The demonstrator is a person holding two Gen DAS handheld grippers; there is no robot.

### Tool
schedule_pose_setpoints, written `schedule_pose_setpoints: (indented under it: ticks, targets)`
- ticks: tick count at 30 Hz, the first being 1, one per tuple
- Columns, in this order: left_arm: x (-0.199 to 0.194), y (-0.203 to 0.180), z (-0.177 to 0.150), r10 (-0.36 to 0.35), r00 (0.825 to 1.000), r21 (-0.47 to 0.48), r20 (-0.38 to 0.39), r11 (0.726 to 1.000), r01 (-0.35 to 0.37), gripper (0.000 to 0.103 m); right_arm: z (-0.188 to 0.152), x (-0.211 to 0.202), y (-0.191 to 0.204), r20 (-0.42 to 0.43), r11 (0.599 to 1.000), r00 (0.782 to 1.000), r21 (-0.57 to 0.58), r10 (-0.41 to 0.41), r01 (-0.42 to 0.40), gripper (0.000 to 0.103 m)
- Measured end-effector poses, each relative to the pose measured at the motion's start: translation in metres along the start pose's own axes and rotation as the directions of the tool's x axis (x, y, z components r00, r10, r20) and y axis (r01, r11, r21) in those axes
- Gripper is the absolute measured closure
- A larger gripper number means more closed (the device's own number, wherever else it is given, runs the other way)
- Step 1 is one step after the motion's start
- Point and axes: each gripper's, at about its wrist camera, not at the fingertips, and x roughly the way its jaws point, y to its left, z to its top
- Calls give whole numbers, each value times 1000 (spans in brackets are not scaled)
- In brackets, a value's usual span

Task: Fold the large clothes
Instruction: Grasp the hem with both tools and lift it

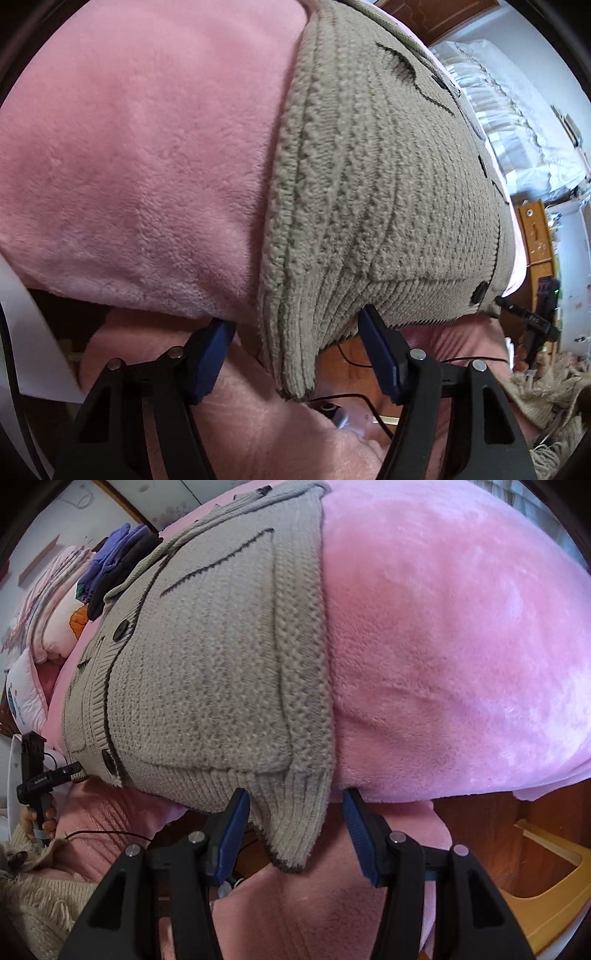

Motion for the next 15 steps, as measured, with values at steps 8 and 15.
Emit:
schedule_pose_setpoints:
  ticks: [8, 15]
  targets:
    - [5, 5, 3, -69, 998, -23, -7, 997, 68, 51, 2, 18, -4, -45, 992, 991, 27, 128, -127, 79]
    - [-1, -15, -7, -26, 1000, -2, -8, 1000, 26, 92, -2, 7, 15, -20, 994, 996, -66, 91, -92, 95]
